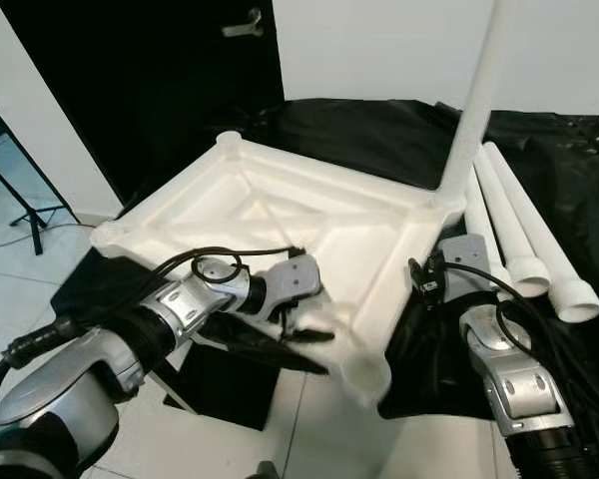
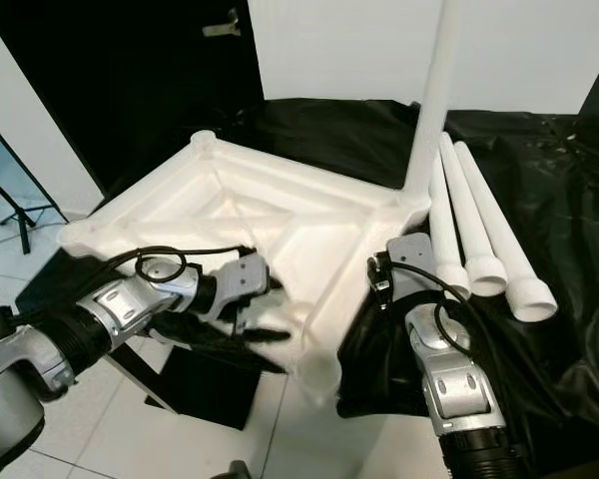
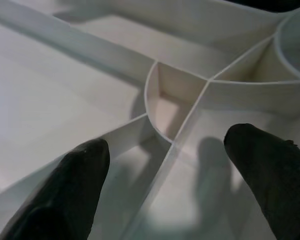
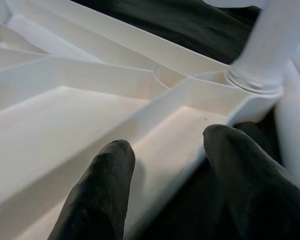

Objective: Building children table

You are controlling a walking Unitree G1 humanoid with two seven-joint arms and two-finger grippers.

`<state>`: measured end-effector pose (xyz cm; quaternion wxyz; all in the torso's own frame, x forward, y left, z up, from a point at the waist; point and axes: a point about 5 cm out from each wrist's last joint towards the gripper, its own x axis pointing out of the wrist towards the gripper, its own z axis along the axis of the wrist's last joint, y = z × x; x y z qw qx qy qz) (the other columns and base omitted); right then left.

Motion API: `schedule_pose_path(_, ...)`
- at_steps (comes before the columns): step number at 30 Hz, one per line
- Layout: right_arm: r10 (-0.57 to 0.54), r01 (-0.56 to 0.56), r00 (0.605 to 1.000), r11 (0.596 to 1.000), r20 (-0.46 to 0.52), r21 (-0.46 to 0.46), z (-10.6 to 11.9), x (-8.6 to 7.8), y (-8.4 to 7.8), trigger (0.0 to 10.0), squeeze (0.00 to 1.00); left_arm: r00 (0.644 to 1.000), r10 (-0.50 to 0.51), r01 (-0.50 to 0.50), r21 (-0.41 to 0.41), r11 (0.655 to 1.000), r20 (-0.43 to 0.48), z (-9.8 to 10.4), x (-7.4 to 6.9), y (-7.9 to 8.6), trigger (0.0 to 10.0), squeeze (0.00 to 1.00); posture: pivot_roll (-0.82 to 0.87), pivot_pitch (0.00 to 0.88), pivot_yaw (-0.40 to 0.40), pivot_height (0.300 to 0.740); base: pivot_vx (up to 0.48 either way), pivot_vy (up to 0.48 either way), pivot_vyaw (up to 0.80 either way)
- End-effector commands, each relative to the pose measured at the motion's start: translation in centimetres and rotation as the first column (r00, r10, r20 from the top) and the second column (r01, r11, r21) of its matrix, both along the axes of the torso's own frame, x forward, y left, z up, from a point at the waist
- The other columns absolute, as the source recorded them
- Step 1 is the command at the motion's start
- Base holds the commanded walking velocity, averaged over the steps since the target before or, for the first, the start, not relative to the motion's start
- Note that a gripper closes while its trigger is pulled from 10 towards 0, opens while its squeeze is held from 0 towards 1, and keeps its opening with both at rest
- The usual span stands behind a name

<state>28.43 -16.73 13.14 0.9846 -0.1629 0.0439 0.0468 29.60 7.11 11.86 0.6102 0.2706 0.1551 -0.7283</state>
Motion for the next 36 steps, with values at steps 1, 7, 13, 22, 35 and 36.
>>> schedule_pose_path(1, 0.007, -0.007, 1.0, 1.0, -0.012, 0.0, -0.1, 0.0, 0.3, 10.0, 0.0, 0.924, -0.297, 0.325, 0.085, 0.942, -0.24, -2.1, -3.2, -0.2, 10.0, 0.0, 0.06, 0.0, 0.062, 0.74, 0.0, 0.0, 0.0)
schedule_pose_path(7, -0.001, 0.001, 1.0, 1.0, -0.014, 0.001, -0.3, -0.1, 0.2, 10.0, 0.0, 0.956, -0.205, 0.222, 0.057, 0.973, -0.211, -2.5, -2.2, -0.9, 1.6, 0.0, 0.06, 0.0, 0.069, 0.74, 0.0, 0.0, 0.0)
schedule_pose_path(13, 0.001, -0.001, 1.0, 1.0, -0.012, 0.006, -0.3, 0.0, 0.4, 10.0, 0.0, 0.995, -0.022, 0.03, 0.076, 0.997, -0.095, -3.9, -0.4, -2.2, 1.7, 0.0, 0.06, 0.0, 0.067, 0.74, 0.0, 0.0, 0.0)
schedule_pose_path(22, 0.006, -0.006, 1.0, 1.0, -0.019, 0.012, -0.5, -0.3, 0.6, 10.0, 0.0, 0.923, 0.384, -0.383, 0.029, 0.923, -0.03, -4.7, 2.0, -4.0, 0.0, 0.0, 0.07, 0.0, 0.066, 0.74, 0.0, 0.0, 0.0)
schedule_pose_path(35, 0.005, -0.004, 1.0, 1.0, -0.025, 0.019, -0.7, -0.4, 0.8, 10.0, 0.0, 0.786, 0.618, -0.618, 0.027, 0.786, 0.002, -5.6, 3.3, -2.7, 1.4, 0.0, 0.07, 0.0, 0.069, 0.74, 0.0, 0.0, 0.0)
schedule_pose_path(36, 0.005, -0.004, 1.0, 1.0, -0.024, 0.02, -0.6, -0.3, 0.8, 10.0, 0.0, 0.765, 0.644, -0.644, 0.026, 0.764, -0.003, -5.6, 3.5, -2.5, 1.4, 0.0, 0.08, 0.0, 0.072, 0.74, 0.0, 0.0, 0.0)
